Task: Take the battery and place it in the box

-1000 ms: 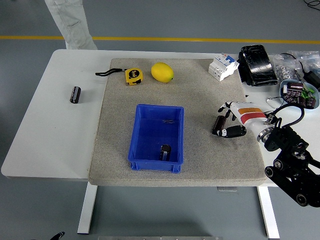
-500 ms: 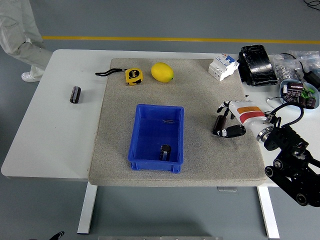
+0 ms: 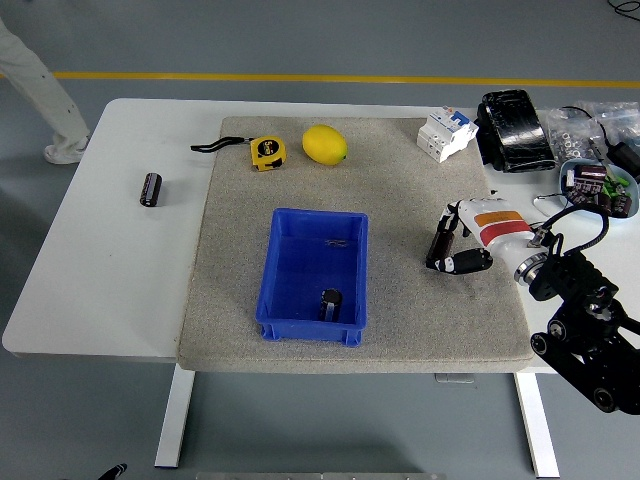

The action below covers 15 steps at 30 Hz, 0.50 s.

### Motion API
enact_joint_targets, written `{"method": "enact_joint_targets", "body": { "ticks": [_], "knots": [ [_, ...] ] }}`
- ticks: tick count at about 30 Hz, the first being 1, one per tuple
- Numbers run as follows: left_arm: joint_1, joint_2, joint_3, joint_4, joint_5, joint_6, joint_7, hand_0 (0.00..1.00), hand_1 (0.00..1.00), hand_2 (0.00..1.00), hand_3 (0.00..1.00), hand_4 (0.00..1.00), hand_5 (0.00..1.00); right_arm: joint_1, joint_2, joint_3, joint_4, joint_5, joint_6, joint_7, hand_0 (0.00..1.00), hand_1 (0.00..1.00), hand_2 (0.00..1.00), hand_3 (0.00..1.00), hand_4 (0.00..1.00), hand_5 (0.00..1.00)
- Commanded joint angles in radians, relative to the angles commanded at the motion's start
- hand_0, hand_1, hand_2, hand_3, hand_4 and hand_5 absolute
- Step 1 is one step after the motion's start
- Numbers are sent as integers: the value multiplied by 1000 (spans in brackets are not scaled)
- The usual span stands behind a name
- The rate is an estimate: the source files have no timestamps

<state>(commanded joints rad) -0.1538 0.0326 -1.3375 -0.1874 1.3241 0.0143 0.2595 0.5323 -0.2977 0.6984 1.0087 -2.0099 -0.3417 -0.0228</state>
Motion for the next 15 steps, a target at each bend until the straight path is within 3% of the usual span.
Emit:
{"method": "enact_joint_targets", "body": {
  "ticks": [9,15],
  "knots": [
    [1,3,6,0,-6,-1,-1,743,738,874,857,817,874,5,-21,37,45,-8,8,-4,236,370,459,506,998,325],
    [2,5,6,1,-7,-1,-1,745,738,874,856,817,875,18,-45,65,115,-11,15,-9,235,370,459,504,998,318]
  ]
}}
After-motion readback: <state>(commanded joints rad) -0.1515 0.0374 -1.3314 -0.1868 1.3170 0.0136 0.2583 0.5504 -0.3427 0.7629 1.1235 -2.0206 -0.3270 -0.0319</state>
